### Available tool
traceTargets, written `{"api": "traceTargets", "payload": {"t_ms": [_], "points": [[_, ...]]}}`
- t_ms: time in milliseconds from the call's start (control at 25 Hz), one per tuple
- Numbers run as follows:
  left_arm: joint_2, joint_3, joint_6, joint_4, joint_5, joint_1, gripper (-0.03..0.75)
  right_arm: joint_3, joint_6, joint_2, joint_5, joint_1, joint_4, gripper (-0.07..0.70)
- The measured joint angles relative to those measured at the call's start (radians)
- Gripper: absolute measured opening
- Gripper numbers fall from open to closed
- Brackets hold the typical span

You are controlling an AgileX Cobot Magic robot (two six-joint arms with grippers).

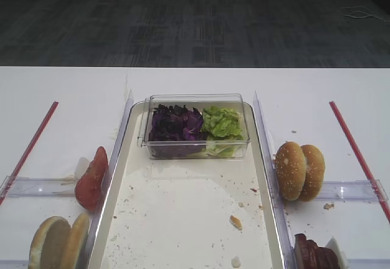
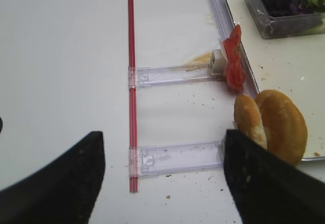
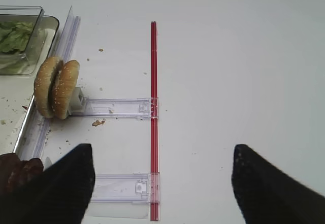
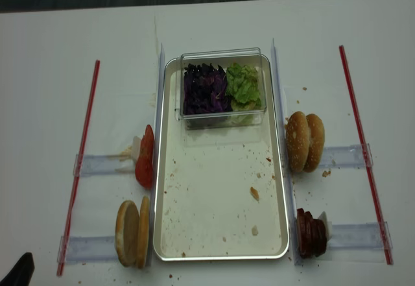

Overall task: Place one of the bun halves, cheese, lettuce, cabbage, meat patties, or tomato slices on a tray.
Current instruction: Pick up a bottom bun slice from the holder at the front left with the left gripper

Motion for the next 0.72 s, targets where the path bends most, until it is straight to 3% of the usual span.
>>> {"api": "traceTargets", "payload": {"t_ms": [720], "points": [[0.0,0.0,0.0,0.0,0.0,0.0,0.49,0.0,-0.002,0.0,0.0,0.0,0.0,0.59]]}}
